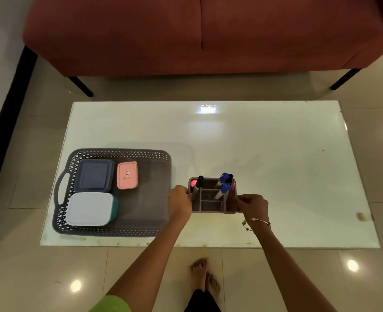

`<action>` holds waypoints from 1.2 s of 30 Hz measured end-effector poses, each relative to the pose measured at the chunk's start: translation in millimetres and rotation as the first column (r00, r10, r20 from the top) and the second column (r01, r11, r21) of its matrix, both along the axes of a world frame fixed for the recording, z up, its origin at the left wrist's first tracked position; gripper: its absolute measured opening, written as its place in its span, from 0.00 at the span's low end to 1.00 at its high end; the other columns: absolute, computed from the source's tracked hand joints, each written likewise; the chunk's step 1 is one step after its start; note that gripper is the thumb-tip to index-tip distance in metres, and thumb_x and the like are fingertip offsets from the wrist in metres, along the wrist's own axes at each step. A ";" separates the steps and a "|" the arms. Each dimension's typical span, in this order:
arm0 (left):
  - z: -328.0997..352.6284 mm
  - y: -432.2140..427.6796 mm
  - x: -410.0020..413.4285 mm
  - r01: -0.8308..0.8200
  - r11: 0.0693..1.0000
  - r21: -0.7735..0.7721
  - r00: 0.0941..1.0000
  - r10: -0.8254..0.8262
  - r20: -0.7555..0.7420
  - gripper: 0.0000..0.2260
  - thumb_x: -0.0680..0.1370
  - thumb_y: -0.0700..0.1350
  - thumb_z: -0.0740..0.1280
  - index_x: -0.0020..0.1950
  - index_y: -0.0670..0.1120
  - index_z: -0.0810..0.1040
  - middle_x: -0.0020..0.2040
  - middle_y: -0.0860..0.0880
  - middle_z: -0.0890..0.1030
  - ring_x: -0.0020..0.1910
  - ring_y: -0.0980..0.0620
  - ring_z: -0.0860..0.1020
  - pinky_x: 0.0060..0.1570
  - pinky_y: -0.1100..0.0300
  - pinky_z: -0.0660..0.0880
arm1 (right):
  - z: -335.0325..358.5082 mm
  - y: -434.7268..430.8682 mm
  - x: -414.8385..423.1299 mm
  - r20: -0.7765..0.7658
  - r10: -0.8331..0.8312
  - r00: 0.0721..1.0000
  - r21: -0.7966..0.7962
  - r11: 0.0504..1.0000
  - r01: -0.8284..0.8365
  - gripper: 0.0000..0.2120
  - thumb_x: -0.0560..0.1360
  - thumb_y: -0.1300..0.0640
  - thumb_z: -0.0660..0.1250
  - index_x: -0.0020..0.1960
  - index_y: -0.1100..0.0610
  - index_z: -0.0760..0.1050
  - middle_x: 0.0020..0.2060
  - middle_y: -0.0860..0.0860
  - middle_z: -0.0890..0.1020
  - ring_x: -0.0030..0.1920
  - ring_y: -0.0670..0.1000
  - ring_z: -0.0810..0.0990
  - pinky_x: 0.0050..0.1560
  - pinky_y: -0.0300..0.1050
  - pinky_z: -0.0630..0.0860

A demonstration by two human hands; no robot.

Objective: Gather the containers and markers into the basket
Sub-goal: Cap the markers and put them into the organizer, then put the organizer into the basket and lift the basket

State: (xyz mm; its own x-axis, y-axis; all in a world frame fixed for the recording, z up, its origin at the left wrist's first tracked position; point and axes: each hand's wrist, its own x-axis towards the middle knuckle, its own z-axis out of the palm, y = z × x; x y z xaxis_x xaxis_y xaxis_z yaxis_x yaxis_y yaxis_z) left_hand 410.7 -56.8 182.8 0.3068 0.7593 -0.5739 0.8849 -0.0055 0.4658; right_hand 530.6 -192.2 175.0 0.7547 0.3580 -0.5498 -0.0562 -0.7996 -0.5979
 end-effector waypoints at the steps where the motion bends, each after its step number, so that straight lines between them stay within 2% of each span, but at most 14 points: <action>1: 2.2 0.7 0.0 0.007 1.000 -0.006 1.000 -0.007 0.006 0.09 0.77 0.40 0.64 0.43 0.36 0.81 0.41 0.38 0.83 0.34 0.47 0.76 0.31 0.66 0.66 | 2.1 1.0 0.7 0.019 0.013 1.000 -0.010 1.000 -0.013 0.07 0.71 0.60 0.68 0.44 0.62 0.83 0.35 0.60 0.85 0.33 0.54 0.81 0.46 0.43 0.79; 3: 10.6 3.3 -1.4 0.027 1.000 -0.004 0.999 -0.027 0.025 0.10 0.77 0.40 0.65 0.42 0.35 0.81 0.39 0.38 0.83 0.35 0.45 0.79 0.33 0.65 0.67 | 10.5 2.8 1.9 0.046 0.023 0.999 -0.015 1.000 -0.023 0.07 0.70 0.60 0.68 0.42 0.62 0.84 0.34 0.60 0.85 0.34 0.54 0.81 0.46 0.43 0.78; 6: 33.6 14.0 -9.4 0.060 0.998 0.018 0.996 -0.061 0.061 0.11 0.76 0.40 0.64 0.38 0.36 0.80 0.27 0.45 0.75 0.25 0.54 0.69 0.25 0.68 0.60 | 36.4 9.9 0.2 0.091 0.041 0.995 0.004 0.999 -0.041 0.07 0.70 0.59 0.68 0.41 0.61 0.84 0.33 0.59 0.85 0.35 0.54 0.82 0.43 0.41 0.76; 7: 44.9 20.3 -15.6 0.060 0.998 0.024 0.996 -0.062 0.071 0.11 0.76 0.40 0.65 0.37 0.37 0.80 0.27 0.47 0.74 0.25 0.53 0.69 0.24 0.68 0.59 | 49.0 14.6 -3.7 0.101 0.054 0.993 0.014 0.998 -0.056 0.07 0.70 0.58 0.68 0.41 0.61 0.84 0.32 0.58 0.85 0.35 0.54 0.82 0.41 0.39 0.75; 10: 79.6 46.6 -39.0 0.054 0.997 0.060 0.995 -0.059 0.084 0.10 0.75 0.39 0.66 0.39 0.34 0.82 0.31 0.44 0.78 0.30 0.47 0.75 0.29 0.60 0.70 | 84.6 35.3 -24.7 0.100 0.092 0.991 0.046 0.994 -0.097 0.07 0.69 0.58 0.68 0.40 0.59 0.84 0.31 0.58 0.85 0.36 0.54 0.83 0.39 0.38 0.74; 13: 110.4 75.8 -74.5 0.043 0.993 0.112 0.998 -0.047 0.036 0.09 0.73 0.38 0.67 0.38 0.34 0.82 0.28 0.43 0.76 0.30 0.46 0.74 0.29 0.61 0.66 | 108.8 59.1 -59.5 0.077 0.113 0.991 0.080 0.990 -0.119 0.06 0.67 0.58 0.69 0.38 0.58 0.84 0.30 0.58 0.85 0.36 0.54 0.83 0.44 0.43 0.78; 16: 119.3 103.3 -110.1 0.050 0.991 0.121 0.999 -0.049 -0.007 0.08 0.72 0.38 0.67 0.38 0.34 0.83 0.33 0.36 0.82 0.36 0.40 0.80 0.34 0.57 0.72 | 117.4 83.7 -94.8 0.051 0.133 0.990 0.091 0.986 -0.137 0.06 0.67 0.58 0.69 0.39 0.58 0.84 0.31 0.57 0.85 0.36 0.53 0.83 0.44 0.44 0.79; 19: 110.8 119.9 -138.3 0.036 0.992 0.122 0.998 -0.031 -0.046 0.08 0.71 0.36 0.68 0.35 0.32 0.82 0.28 0.37 0.79 0.36 0.38 0.81 0.36 0.54 0.75 | 108.6 103.3 -125.4 0.017 0.151 0.988 0.044 0.987 -0.151 0.07 0.69 0.58 0.68 0.39 0.58 0.84 0.33 0.57 0.85 0.37 0.54 0.83 0.45 0.45 0.80; 23: 77.1 131.0 -164.4 0.064 0.995 0.083 0.995 -0.057 -0.087 0.06 0.69 0.36 0.67 0.36 0.35 0.83 0.34 0.35 0.83 0.37 0.38 0.83 0.42 0.49 0.81 | 81.1 120.6 -154.9 0.006 0.143 0.990 -0.056 0.988 -0.143 0.08 0.70 0.59 0.67 0.42 0.59 0.84 0.37 0.58 0.85 0.37 0.55 0.82 0.42 0.42 0.78; 25: 56.6 133.9 -172.0 0.081 0.995 0.058 0.991 -0.075 -0.109 0.05 0.68 0.37 0.67 0.37 0.36 0.82 0.36 0.36 0.84 0.38 0.38 0.83 0.42 0.50 0.81 | 68.6 124.1 -165.2 0.007 0.138 0.990 -0.117 0.984 -0.136 0.08 0.71 0.61 0.66 0.42 0.61 0.84 0.36 0.59 0.84 0.34 0.54 0.78 0.35 0.39 0.72; 27: 40.5 137.2 -176.0 0.098 0.995 0.032 0.990 -0.094 -0.109 0.05 0.69 0.37 0.68 0.38 0.37 0.82 0.38 0.36 0.83 0.39 0.38 0.82 0.40 0.52 0.79 | 53.7 128.1 -174.3 0.021 0.123 0.992 -0.174 0.978 -0.117 0.08 0.71 0.62 0.66 0.42 0.62 0.84 0.36 0.60 0.84 0.34 0.54 0.76 0.35 0.38 0.69; 31: 14.9 144.7 -177.0 0.163 0.986 0.024 0.982 -0.160 -0.103 0.05 0.71 0.38 0.69 0.43 0.37 0.83 0.43 0.37 0.84 0.44 0.39 0.82 0.42 0.52 0.77 | 19.3 134.3 -183.6 0.069 0.103 0.992 -0.254 0.964 -0.082 0.09 0.70 0.61 0.64 0.43 0.62 0.82 0.41 0.61 0.84 0.42 0.60 0.82 0.42 0.44 0.76; 36: -2.8 145.3 -178.0 0.168 0.986 0.019 0.981 -0.165 -0.104 0.05 0.74 0.36 0.66 0.46 0.36 0.79 0.46 0.37 0.82 0.46 0.40 0.81 0.38 0.55 0.72 | -2.1 138.0 -192.9 0.119 0.104 0.987 -0.313 0.948 -0.062 0.10 0.73 0.61 0.62 0.45 0.63 0.81 0.42 0.61 0.84 0.44 0.61 0.82 0.43 0.45 0.76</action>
State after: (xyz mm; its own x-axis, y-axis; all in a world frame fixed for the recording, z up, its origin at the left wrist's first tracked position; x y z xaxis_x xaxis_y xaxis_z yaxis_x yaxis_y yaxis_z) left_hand 232.7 88.4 180.0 0.3715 0.7185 -0.5880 0.9132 -0.1687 0.3709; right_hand 337.7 -54.2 172.8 0.8027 0.2520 -0.5406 0.0809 -0.9440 -0.3200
